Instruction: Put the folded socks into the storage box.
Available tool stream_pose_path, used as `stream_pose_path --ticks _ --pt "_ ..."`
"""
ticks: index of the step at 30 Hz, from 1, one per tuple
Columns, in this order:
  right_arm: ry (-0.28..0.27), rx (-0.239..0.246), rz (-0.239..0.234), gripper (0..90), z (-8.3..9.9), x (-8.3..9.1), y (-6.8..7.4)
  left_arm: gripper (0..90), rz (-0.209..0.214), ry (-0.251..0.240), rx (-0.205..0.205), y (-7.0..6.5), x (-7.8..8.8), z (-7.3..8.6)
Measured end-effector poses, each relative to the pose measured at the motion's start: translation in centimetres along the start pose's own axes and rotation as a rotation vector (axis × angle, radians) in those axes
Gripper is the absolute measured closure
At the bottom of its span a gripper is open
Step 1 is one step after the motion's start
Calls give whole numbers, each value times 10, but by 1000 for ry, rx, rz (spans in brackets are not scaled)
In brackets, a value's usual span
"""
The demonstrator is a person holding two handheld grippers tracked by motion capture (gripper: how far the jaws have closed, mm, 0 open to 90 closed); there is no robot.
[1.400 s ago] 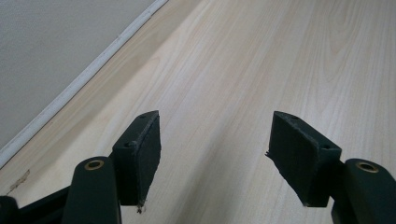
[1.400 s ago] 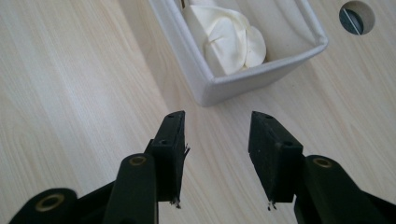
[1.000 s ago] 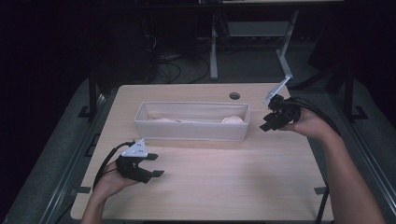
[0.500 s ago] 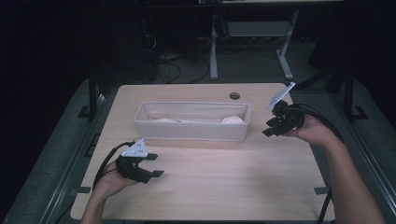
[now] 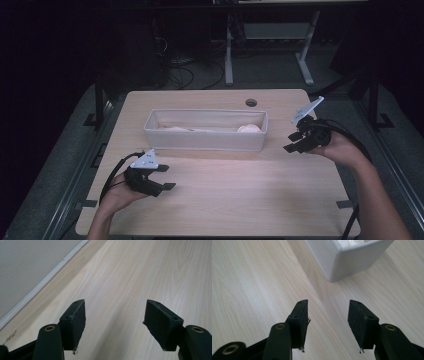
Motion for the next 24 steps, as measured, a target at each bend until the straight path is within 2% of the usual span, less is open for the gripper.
stream_pose_path --ticks 24 --pt "-10 -50 -30 499 47 -23 13 334 -20 -6 1 -2 4 -1"
Point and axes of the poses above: each handheld gripper's, and its own axes: x roughly backward along the jaws, z roughly out of its underside, y roughly to its left, the point moved 1 cm from there along -x, roughly forward along the jaws, and after that the axes turned 11 degrees about -x, right-handed, at the moved point
